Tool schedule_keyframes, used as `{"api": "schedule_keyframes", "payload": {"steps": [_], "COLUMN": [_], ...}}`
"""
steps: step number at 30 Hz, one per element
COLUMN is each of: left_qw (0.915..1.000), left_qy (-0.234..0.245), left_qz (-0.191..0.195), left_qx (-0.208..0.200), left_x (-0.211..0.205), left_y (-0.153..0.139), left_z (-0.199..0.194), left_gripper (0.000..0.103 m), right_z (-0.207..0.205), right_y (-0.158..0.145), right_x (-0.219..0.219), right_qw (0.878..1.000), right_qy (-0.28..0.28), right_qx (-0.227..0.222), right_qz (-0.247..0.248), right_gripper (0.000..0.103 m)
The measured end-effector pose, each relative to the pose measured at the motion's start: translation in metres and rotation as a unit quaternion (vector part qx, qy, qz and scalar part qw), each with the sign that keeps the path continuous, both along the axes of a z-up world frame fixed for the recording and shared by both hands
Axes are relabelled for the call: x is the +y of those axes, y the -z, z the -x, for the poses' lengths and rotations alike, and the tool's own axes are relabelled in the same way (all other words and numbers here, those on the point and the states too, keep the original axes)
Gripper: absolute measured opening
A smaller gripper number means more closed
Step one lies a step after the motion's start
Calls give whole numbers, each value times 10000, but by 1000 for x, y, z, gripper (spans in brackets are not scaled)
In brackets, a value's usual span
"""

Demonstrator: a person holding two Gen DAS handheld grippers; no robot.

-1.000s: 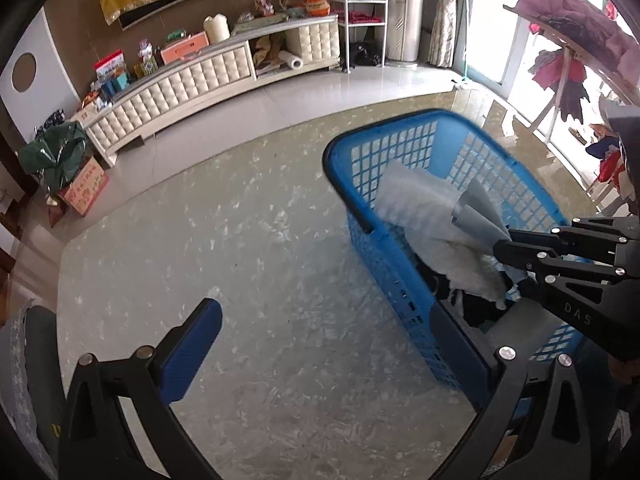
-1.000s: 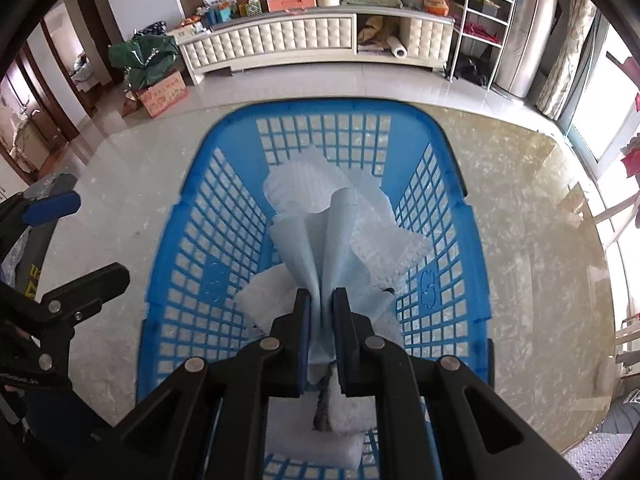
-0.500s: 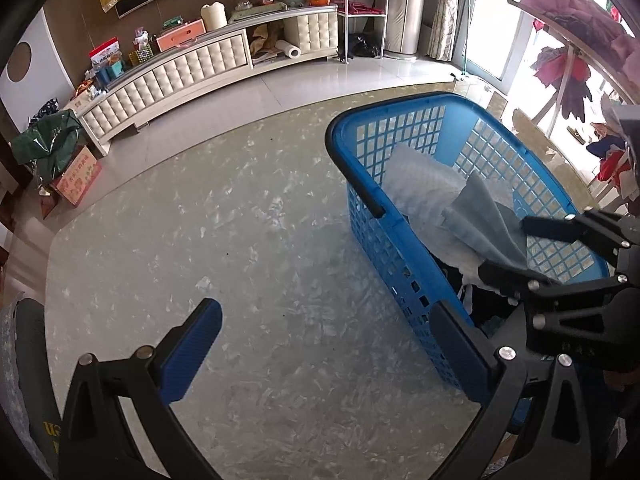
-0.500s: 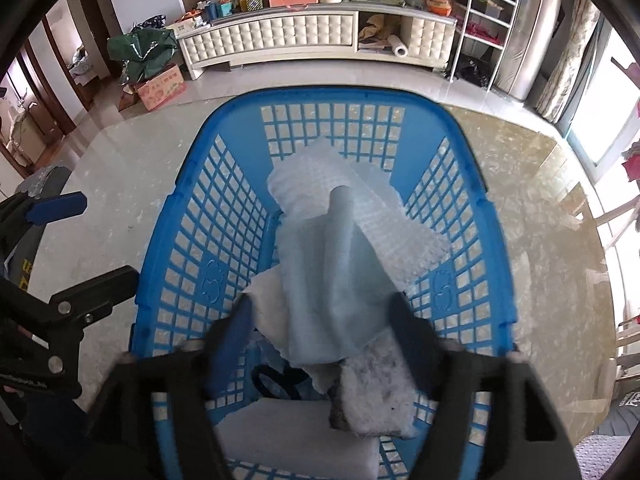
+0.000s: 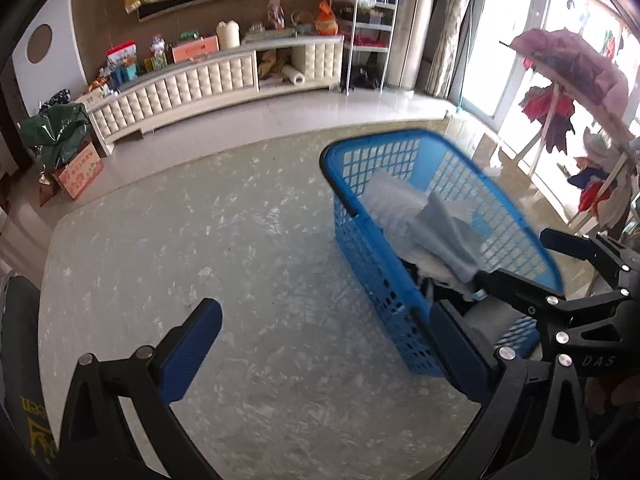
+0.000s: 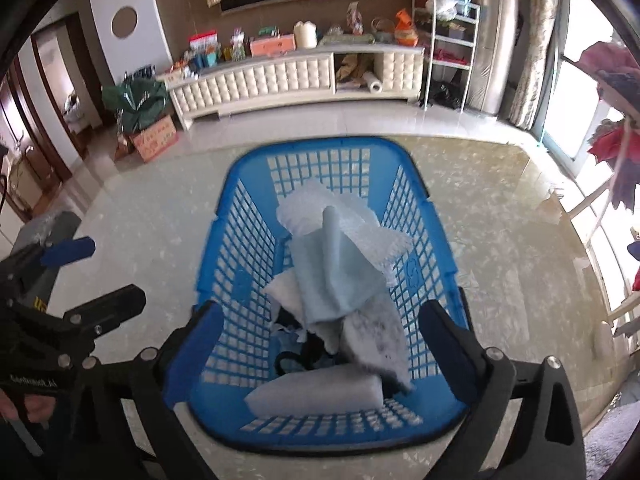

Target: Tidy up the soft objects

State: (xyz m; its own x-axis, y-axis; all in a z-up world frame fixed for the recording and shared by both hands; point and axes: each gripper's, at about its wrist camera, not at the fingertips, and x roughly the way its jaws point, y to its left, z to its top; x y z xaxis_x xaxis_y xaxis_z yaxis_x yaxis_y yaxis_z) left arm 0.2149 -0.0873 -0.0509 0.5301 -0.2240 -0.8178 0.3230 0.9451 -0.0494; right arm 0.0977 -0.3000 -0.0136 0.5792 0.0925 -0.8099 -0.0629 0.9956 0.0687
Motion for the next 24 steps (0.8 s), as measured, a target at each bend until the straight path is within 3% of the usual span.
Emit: {"api": "schedule_keyframes", "payload": {"steps": [10, 18, 24], "left_qw": [9923, 9815, 9766], "left_qy": [-340, -676, -915], "left_qz": [560, 414, 291], "left_qx": [-1052, -1742, -1924], "left_x": [29, 56, 73], "left_y": [-47, -74, -83], "left_z": [71, 119, 146], "left_gripper": [103, 103, 103], "right_z": [43, 70, 83], "right_y": [-34, -59, -73], "right_x": [24, 56, 79], "right_qw": [9978, 9910, 9850], "right_qy": [45, -95, -352], "right_qx": [-652, -1334, -1687], "right_qz": [107, 24, 124], "right_gripper": [102, 103, 103]}}
